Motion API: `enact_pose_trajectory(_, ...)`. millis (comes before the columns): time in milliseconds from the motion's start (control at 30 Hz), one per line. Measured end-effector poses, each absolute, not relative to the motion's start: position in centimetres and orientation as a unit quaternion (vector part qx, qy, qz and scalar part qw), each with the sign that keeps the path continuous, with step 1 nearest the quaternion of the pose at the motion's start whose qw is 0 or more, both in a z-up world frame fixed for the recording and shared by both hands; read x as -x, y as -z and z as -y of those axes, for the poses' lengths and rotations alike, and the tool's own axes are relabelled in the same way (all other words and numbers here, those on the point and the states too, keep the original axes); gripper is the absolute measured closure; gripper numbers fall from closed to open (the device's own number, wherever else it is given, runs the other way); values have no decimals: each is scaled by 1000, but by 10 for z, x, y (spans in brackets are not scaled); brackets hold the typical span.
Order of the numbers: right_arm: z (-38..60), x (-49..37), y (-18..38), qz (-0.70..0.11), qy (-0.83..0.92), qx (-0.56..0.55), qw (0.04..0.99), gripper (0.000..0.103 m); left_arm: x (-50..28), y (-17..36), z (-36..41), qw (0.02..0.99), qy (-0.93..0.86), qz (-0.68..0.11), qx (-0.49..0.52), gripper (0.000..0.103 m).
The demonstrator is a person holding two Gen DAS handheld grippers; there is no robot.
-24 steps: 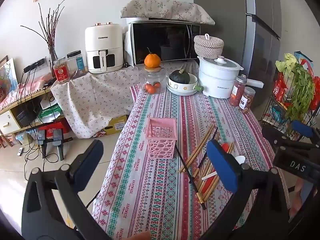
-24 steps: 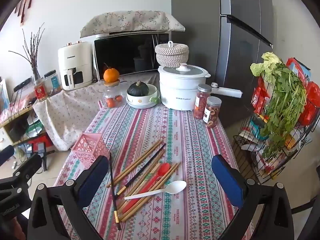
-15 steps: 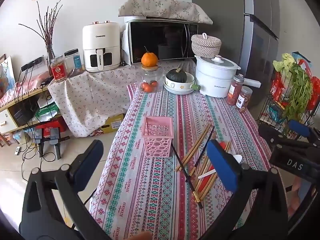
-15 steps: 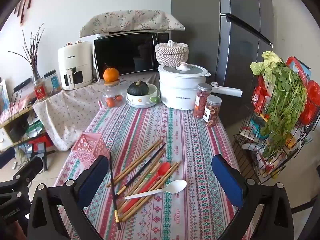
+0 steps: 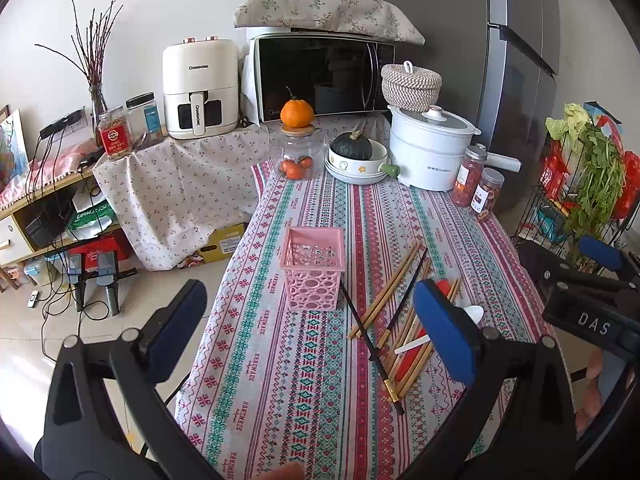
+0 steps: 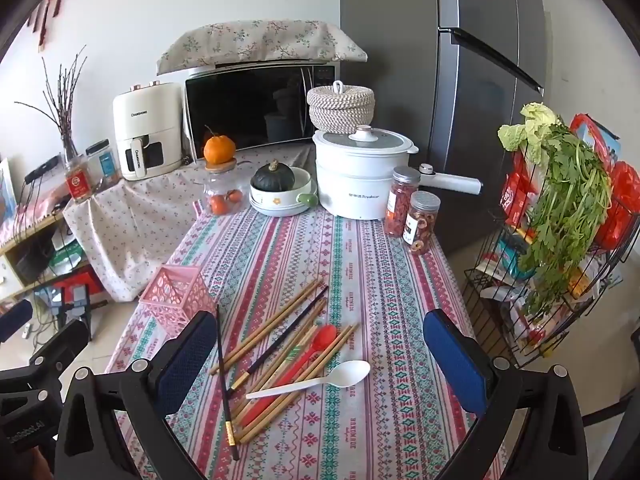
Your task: Organize utensils
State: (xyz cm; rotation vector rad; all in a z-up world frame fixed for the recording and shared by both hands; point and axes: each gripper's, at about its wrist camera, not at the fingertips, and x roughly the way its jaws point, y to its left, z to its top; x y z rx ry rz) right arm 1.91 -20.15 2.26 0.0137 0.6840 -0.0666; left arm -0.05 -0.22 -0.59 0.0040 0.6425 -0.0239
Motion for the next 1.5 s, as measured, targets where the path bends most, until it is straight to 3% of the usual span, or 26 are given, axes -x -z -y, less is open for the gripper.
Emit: enact_pose_trajectory(1500,199,-17,-22,-335,32,-9,942,0,1,12,11,946,20,-323,-5,0)
